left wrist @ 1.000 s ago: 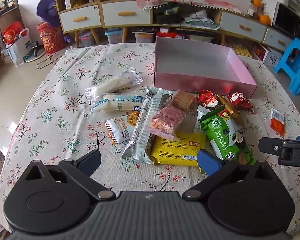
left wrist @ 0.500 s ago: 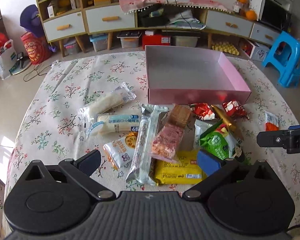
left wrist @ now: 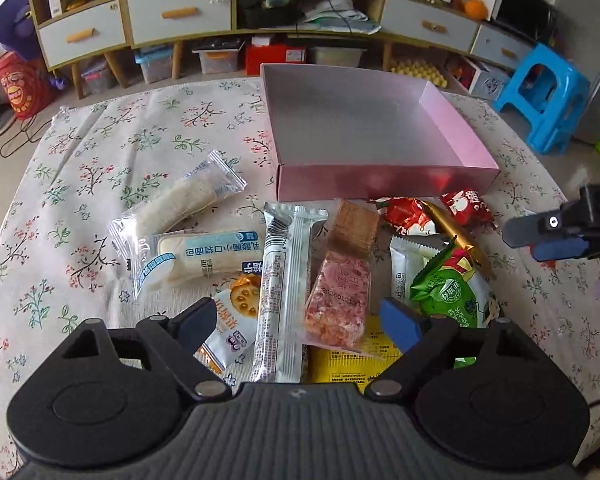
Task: Organize snacks
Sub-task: 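Grasp the pink nougat bar with left tool while right tool grasps gold bar, then lower both bars into the pink box and open both tools, then move both tools back over the snack pile, then grasp the white stick pack with left tool while right tool grasps green chip bag, then place the white stick pack and green chip bag into the pink box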
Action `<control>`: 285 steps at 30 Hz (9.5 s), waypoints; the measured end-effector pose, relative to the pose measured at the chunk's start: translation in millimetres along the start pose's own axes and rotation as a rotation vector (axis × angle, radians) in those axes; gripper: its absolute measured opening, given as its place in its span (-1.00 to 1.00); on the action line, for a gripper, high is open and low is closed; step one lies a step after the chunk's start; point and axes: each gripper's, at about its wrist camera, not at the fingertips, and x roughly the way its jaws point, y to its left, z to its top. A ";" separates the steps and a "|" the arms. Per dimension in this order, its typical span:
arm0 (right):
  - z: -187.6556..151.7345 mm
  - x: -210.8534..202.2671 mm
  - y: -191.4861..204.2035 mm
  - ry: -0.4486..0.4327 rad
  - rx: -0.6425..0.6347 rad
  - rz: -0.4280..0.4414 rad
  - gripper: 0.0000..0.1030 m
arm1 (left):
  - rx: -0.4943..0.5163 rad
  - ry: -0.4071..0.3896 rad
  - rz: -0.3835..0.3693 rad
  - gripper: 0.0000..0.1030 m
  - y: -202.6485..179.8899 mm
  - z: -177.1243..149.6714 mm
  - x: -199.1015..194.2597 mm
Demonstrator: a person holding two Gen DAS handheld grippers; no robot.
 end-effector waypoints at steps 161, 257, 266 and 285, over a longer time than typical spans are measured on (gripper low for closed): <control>-36.4 -7.3 47.3 -0.118 -0.348 -0.128 0.72 | -0.015 -0.163 0.044 0.99 32.3 -28.8 -7.1; -13.8 -2.5 70.0 -0.095 -0.208 -0.102 -0.14 | -0.254 -0.118 -0.258 -0.50 22.2 18.8 -5.4; 24.7 -13.7 62.6 -0.244 -0.159 -0.071 -0.14 | -0.319 -0.183 -0.310 -0.50 13.3 43.5 15.7; 80.0 30.1 5.5 -0.353 -0.036 -0.101 -0.14 | -0.363 -0.299 -0.276 -0.50 -20.1 75.9 73.5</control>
